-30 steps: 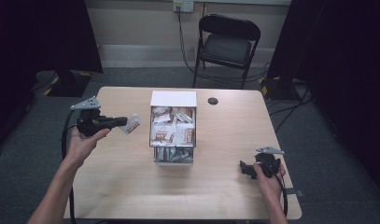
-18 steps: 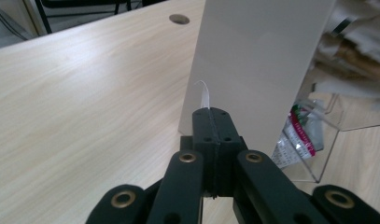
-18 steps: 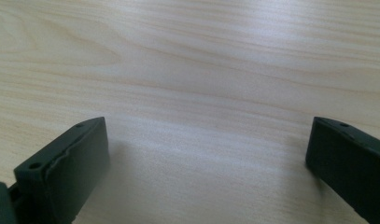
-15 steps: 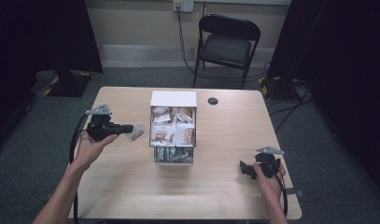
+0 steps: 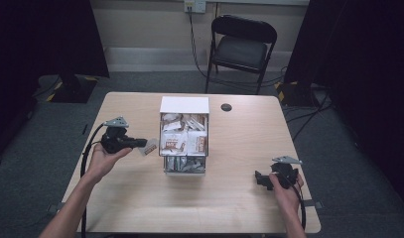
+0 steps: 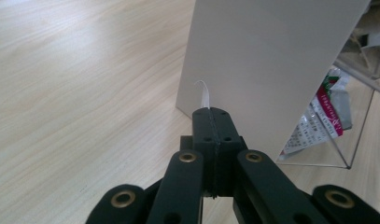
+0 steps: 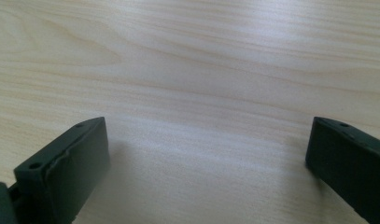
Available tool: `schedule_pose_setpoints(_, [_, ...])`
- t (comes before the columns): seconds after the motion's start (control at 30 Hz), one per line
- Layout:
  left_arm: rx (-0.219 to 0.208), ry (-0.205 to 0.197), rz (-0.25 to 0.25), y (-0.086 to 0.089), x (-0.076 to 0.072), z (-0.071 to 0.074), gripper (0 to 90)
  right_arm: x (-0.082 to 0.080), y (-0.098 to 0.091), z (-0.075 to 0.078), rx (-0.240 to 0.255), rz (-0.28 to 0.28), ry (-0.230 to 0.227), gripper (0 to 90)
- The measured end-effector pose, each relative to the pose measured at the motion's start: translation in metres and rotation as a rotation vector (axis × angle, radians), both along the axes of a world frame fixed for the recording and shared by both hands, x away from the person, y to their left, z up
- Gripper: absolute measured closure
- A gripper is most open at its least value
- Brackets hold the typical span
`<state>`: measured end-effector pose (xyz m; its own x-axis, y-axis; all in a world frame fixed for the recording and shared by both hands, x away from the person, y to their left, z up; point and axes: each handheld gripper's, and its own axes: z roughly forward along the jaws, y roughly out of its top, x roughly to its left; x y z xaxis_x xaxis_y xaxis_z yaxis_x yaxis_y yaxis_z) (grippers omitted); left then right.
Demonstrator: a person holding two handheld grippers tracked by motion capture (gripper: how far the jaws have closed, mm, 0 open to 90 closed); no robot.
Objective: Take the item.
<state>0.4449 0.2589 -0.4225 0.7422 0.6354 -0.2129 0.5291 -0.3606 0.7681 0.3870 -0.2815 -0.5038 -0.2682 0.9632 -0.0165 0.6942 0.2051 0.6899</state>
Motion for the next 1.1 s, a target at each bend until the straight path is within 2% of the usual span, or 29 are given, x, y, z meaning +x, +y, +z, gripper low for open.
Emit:
schedule_pose_setpoints(0.07, [0.001,0.007,0.004,-0.001,0.001,-0.003,90.0,0.000,0.000,0.000,0.000,0.000,0.000,0.0])
schedule_pose_setpoints(0.33, [0.051,0.037,-0.007,-0.006,0.002,-0.016,90.0,0.000,0.000,0.000,0.000,0.000,0.000,0.0])
schedule_pose_setpoints(0.47, [0.054,0.053,-0.010,-0.009,0.003,-0.021,90.0,0.000,0.000,0.000,0.000,0.001,0.000,0.0])
schedule_pose_setpoints(0.53, [0.075,0.052,-0.006,-0.009,0.004,-0.024,90.0,0.000,0.000,0.000,0.000,0.001,0.000,0.0])
schedule_pose_setpoints(0.73, [0.089,0.071,0.000,-0.010,0.007,-0.032,90.0,0.000,0.000,0.000,0.000,0.001,0.000,0.0])
schedule_pose_setpoints(0.9, [0.104,0.087,0.001,-0.008,0.008,-0.039,90.0,0.000,0.000,0.000,0.000,0.001,0.000,0.0])
schedule_pose_setpoints(0.93, [0.104,0.104,0.004,-0.004,0.010,-0.042,90.0,0.000,0.000,0.000,0.000,0.001,0.000,0.0])
schedule_pose_setpoints(1.1, [0.106,0.109,0.025,0.003,0.011,-0.045,90.0,0.000,0.000,0.000,0.000,0.001,0.000,0.0])
